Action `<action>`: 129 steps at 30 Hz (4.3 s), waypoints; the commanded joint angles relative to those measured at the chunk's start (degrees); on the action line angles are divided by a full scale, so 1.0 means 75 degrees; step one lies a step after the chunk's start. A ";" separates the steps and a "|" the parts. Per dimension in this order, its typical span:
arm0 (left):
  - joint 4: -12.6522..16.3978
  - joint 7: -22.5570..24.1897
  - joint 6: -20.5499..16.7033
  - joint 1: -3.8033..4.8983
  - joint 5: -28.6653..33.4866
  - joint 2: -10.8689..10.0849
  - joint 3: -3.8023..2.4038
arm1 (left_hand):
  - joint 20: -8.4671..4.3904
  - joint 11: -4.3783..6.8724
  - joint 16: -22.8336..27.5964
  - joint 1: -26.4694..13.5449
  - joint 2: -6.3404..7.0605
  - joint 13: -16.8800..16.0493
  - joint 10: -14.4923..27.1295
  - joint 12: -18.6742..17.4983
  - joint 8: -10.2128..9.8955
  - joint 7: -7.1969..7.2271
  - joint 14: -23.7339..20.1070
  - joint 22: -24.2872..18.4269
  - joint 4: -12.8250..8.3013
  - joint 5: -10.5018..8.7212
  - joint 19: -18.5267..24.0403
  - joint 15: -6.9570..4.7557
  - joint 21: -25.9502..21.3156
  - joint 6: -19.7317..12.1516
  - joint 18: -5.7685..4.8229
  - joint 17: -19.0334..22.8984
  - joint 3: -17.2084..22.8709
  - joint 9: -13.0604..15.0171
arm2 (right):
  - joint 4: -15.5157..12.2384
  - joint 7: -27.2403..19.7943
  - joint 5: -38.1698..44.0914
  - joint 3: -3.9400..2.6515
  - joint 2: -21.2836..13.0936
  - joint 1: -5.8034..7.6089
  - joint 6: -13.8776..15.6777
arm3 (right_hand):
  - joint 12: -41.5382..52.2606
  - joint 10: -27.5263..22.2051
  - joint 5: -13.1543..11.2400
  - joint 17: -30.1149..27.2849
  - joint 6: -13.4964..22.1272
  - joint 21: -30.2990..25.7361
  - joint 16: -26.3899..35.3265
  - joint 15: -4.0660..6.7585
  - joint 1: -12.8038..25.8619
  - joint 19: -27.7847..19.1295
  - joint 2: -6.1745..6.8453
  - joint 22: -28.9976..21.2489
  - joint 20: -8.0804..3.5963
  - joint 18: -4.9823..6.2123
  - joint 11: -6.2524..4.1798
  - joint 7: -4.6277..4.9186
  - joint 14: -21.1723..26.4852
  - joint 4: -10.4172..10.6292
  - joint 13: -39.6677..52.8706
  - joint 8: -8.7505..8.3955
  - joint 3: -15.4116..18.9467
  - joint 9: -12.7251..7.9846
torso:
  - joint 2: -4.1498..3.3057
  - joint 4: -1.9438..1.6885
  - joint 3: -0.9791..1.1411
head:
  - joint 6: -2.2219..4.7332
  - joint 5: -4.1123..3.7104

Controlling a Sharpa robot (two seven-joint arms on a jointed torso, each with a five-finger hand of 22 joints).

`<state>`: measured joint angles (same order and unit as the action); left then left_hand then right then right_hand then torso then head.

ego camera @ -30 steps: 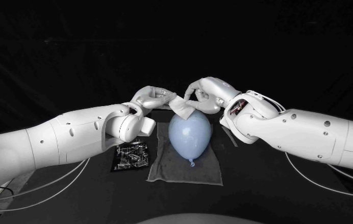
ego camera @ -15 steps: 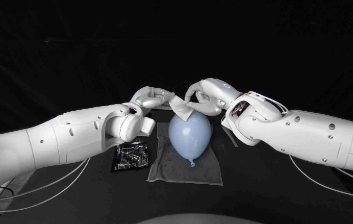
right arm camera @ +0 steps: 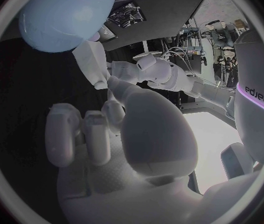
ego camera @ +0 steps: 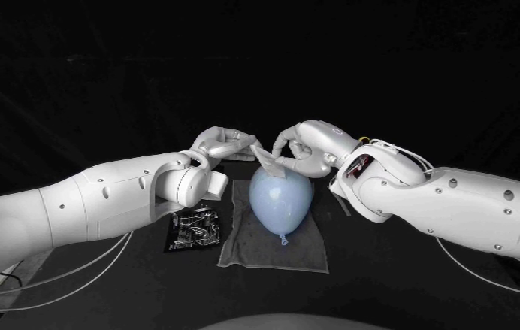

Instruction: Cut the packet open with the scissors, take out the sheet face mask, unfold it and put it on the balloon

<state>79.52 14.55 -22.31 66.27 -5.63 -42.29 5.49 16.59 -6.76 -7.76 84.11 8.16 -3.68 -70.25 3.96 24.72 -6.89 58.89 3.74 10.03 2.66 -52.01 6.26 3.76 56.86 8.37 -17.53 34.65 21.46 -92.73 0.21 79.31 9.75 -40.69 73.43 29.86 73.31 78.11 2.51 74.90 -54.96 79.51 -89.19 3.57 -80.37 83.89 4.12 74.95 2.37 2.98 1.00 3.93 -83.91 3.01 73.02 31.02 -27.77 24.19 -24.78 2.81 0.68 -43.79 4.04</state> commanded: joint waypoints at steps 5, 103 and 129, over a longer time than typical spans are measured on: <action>0.0099 0.0011 -0.0102 0.0013 0.0054 -0.0038 -0.0010 | 0.0010 -0.0011 0.0035 -0.0080 0.0005 -0.0010 -0.0050 -0.0019 0.0036 0.0047 0.0069 0.0002 -0.0301 0.0024 -0.0052 -0.0010 0.0004 0.0005 0.0118 -0.0013 0.0356 0.0184 | -0.0221 0.0124 0.0102 -0.0003 -0.0158 0.0004 -0.0168 | 0.0023 0.0239 0.0041 0.1922 -0.0040 0.0035 -0.0053 0.0041 0.0089 0.0429 -0.0014 0.1637 -0.0020 -0.0120 -0.0178 0.0009 -0.0787 0.0004 0.0010 0.0026 -0.0039 0.0007 | 0.0000 0.0000 -0.0004 | 0.0012 -0.0003; 0.0046 0.1492 0.1487 0.0004 0.1034 -0.0229 -0.0050 | 0.0005 -0.0634 0.0263 -0.1420 -0.0400 -0.0005 0.1994 0.0006 -0.1555 -0.0818 -0.1320 0.0016 0.0898 0.0015 0.0414 0.0538 0.0053 -0.1295 -0.0210 0.0483 -0.3394 -0.0670 | -0.0025 -0.1225 -0.0846 -0.0133 -0.0241 0.0973 0.0904 | 0.0047 0.0292 0.0040 0.1964 -0.0059 0.0165 -0.0078 0.0043 0.0188 0.0463 0.0053 0.1671 -0.0022 -0.0146 -0.0188 -0.0001 -0.0798 -0.0092 0.0062 0.0079 -0.0197 0.0002 | 0.0002 -0.0011 -0.0002 | 0.0360 -0.0063; -0.1057 0.0223 0.4373 0.0007 0.1303 0.0671 -0.0069 | 0.0034 -0.0596 0.0536 -0.1661 -0.0786 0.0009 0.2226 -0.0057 -0.1958 -0.0750 -0.1558 -0.0105 0.0907 0.0006 0.2281 0.0593 -0.0119 -0.1553 -0.0653 0.0692 -0.4819 -0.0968 | -0.0391 -0.2400 -0.1510 -0.0177 -0.0304 0.1004 0.1022 | -0.0017 0.0257 0.0039 0.1957 -0.0044 0.0167 -0.0074 0.0034 0.0220 0.0462 0.0064 0.1672 -0.0015 -0.0147 -0.0184 0.0000 -0.0797 -0.0094 0.0007 0.0078 -0.0220 -0.0003 | -0.0014 0.0006 -0.0013 | 0.0451 0.0093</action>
<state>71.80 18.39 2.94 66.24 4.11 -37.68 5.07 16.81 -11.28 -3.92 71.99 2.32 -3.65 -53.83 3.71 10.20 -11.67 47.45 3.01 16.80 2.67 -35.18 10.84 3.20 45.48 3.91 -12.39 -1.28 14.25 -95.59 -16.22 68.67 8.48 -43.06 80.91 37.02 73.37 78.98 2.64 74.91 -54.98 80.43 -89.56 3.58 -79.44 83.76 4.54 74.91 2.47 2.97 0.32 3.92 -83.92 2.30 73.13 31.41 -29.10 24.11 -24.87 2.78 0.63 -40.35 4.67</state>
